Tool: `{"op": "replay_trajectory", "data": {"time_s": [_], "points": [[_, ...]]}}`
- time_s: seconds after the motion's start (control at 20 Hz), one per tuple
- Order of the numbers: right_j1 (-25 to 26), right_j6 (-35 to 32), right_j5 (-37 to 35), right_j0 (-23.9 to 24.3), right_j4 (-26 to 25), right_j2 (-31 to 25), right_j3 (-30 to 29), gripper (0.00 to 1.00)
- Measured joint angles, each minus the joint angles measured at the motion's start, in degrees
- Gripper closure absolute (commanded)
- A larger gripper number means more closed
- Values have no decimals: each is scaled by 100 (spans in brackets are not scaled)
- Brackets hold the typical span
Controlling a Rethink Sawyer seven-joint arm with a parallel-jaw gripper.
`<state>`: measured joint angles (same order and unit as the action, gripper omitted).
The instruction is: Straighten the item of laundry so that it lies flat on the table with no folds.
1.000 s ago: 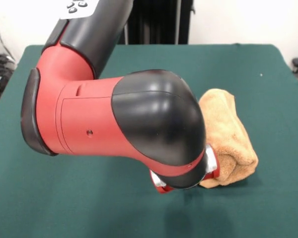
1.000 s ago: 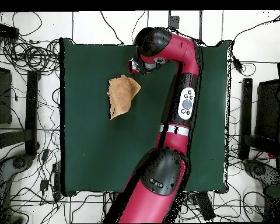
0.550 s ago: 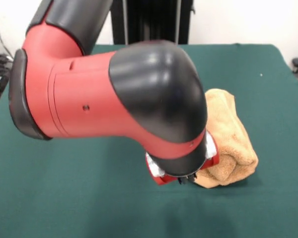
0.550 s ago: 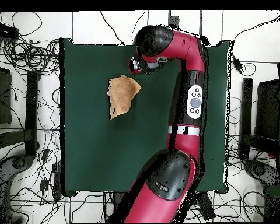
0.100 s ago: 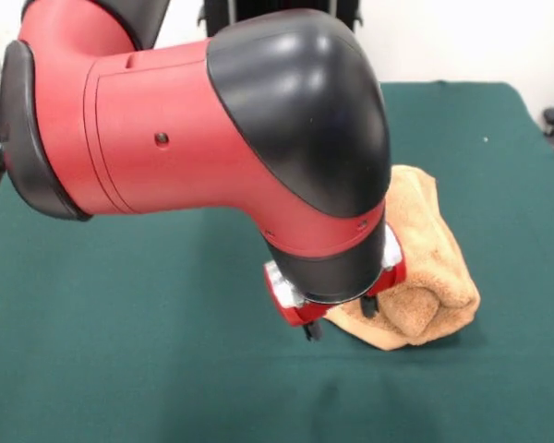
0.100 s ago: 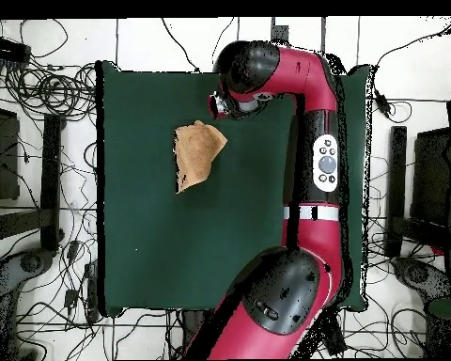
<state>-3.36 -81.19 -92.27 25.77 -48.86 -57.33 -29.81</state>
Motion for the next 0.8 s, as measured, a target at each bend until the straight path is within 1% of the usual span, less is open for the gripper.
{"op": "replay_trajectory", "data": {"time_s": [0.4,0.7,0.8], "points": [[-54,0,-1,-47,80,418,-3,0],[-29,0,1,-79,113,614,-3,0],[-12,0,1,-96,208,715,-4,0]]}}
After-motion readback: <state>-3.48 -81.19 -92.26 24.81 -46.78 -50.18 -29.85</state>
